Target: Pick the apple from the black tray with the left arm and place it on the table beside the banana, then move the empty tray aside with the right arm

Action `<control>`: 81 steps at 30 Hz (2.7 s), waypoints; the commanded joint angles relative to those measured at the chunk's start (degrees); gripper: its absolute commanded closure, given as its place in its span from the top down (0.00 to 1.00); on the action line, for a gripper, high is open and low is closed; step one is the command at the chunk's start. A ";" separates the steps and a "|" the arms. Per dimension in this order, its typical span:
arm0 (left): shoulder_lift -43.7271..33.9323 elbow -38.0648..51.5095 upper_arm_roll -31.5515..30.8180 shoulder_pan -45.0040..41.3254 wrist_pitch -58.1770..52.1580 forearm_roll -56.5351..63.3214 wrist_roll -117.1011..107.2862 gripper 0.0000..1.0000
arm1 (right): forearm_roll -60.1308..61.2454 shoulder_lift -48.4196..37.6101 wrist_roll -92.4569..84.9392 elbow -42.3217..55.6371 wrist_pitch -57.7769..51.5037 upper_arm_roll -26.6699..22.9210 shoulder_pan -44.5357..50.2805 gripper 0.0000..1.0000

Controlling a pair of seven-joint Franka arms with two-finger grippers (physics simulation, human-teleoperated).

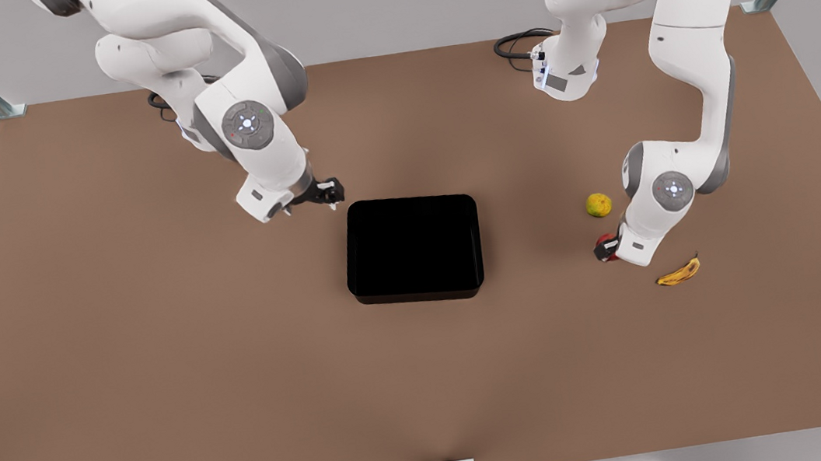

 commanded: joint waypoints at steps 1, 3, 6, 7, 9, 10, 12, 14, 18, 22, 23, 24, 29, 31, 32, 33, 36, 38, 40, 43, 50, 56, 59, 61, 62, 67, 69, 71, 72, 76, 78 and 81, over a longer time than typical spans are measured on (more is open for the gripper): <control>-2.18 0.37 0.00 0.05 0.85 0.06 21.51 1.00 | -0.21 1.06 34.28 -0.80 12.59 0.27 -0.52 1.00; -7.20 23.01 -0.44 -0.30 -36.30 -8.00 22.92 1.00 | -1.00 4.13 34.28 -0.80 14.97 0.27 -0.52 1.00; -10.54 31.13 1.40 0.05 -48.29 -13.92 21.42 1.00 | -3.81 7.48 34.80 -0.71 18.14 1.94 -0.43 1.00; -12.82 28.94 2.98 0.14 -47.42 -13.83 21.51 1.00 | -4.87 8.53 35.33 -0.45 18.66 3.08 -0.43 1.00; -13.44 27.35 3.86 0.58 -42.93 -14.01 21.78 1.00 | -4.87 9.23 35.60 0.17 20.86 3.96 -0.43 1.00; -13.27 27.35 3.78 0.58 -42.85 -13.83 21.78 1.00 | -5.04 10.37 35.60 0.52 21.74 4.23 -0.08 1.00; -13.26 27.35 3.60 0.40 -42.67 -13.74 21.69 1.00 | -9.44 13.80 35.60 0.52 22.53 4.32 -0.08 1.00; -13.09 27.44 3.60 0.32 -42.58 -13.65 21.69 1.00 | -11.02 16.53 35.51 0.26 23.94 4.40 -0.08 1.00; -12.83 27.61 3.60 0.32 -42.49 -13.56 21.69 1.00 | -13.04 17.23 34.81 -1.06 24.20 4.40 -0.35 1.00; -12.83 27.61 3.60 0.32 -42.49 -13.48 21.69 1.00 | -17.96 17.23 34.02 -4.93 28.94 4.40 -0.61 1.00; -12.83 27.61 3.60 0.32 -42.49 -13.39 21.69 1.00 | -19.19 17.93 33.05 -5.28 29.38 4.32 -0.52 1.00; -12.83 27.61 3.60 0.32 -42.49 -13.39 21.69 1.00 | -19.46 18.29 32.52 -6.24 31.75 4.40 -0.52 1.00; -12.83 27.61 3.60 0.32 -42.49 -13.39 21.69 1.00 | -28.42 21.71 32.52 -7.65 34.75 5.11 -0.35 1.00; -12.74 27.61 3.60 0.32 -42.49 -13.39 21.69 1.00 | -30.09 22.15 32.52 -10.46 39.49 5.11 -0.79 1.00; -12.74 27.61 3.60 0.32 -42.49 -13.39 21.69 1.00 | -30.18 22.07 32.35 -10.73 39.49 5.02 -1.31 1.00; -12.74 27.61 3.60 0.32 -42.49 -13.39 21.69 1.00 | -30.18 21.72 31.38 -11.17 39.49 5.02 -1.84 1.00; -12.74 27.61 3.60 0.32 -42.49 -13.39 21.69 1.00 | -30.18 20.84 30.67 -13.19 39.93 5.02 -2.10 1.00; -12.74 27.61 3.60 0.32 -42.49 -13.39 21.69 1.00 | -30.18 20.84 30.59 -14.94 43.18 5.11 -2.19 1.00; -12.74 27.61 3.60 0.32 -42.49 -13.39 21.69 1.00 | -30.18 20.22 30.94 -15.47 43.62 5.11 -2.10 1.00; -12.65 27.61 3.60 0.32 -42.49 -13.39 21.60 1.00 | -30.18 20.92 30.67 -15.47 43.89 5.11 -2.19 1.00; -12.65 27.61 3.60 0.32 -42.49 -13.30 21.60 1.00 | -30.18 23.56 30.67 -15.39 44.24 4.84 -2.19 0.94; -12.65 27.61 3.60 0.32 -42.49 -13.39 21.51 1.00 | -30.18 24.26 30.76 -15.30 44.24 4.75 -2.28 0.70; -12.65 27.61 3.60 0.32 -42.49 -13.39 21.60 1.00 | -30.18 24.26 31.03 -15.38 44.15 4.75 -3.07 0.55; -12.65 27.61 3.60 0.32 -42.49 -13.39 21.60 1.00 | -30.18 24.09 31.11 -15.30 44.06 4.84 -3.33 0.49; -12.65 27.61 3.60 0.32 -42.49 -13.39 21.60 1.00 | -30.09 23.91 31.29 -15.39 44.06 4.84 -3.33 0.48; -12.65 27.61 3.60 0.31 -42.49 -13.39 21.60 1.00 | -30.09 23.91 31.20 -15.30 44.06 5.02 -3.33 0.35; -12.65 27.61 3.60 0.31 -42.49 -13.39 21.60 1.00 | -30.09 23.91 31.11 -15.21 44.06 5.02 -3.33 0.30; -12.56 27.61 3.60 0.31 -42.49 -13.30 21.51 1.00 | -30.09 23.91 31.20 -15.12 44.06 5.02 -3.33 0.26; -12.56 27.61 3.60 0.23 -42.49 -13.39 21.51 1.00 | -30.09 23.91 31.29 -15.03 43.98 5.02 -3.33 0.24; -12.56 27.61 3.60 0.23 -42.49 -13.39 21.51 1.00 | -29.39 21.63 31.11 -15.03 43.10 5.46 -3.42 0.20; -12.56 27.61 3.60 0.32 -42.49 -13.39 21.51 1.00 | -29.30 19.87 31.11 -15.03 41.61 5.90 -3.51 0.18; -12.56 27.61 3.60 0.23 -42.49 -13.39 21.51 1.00 | -29.30 18.03 30.68 -14.77 39.06 7.13 -4.65 0.14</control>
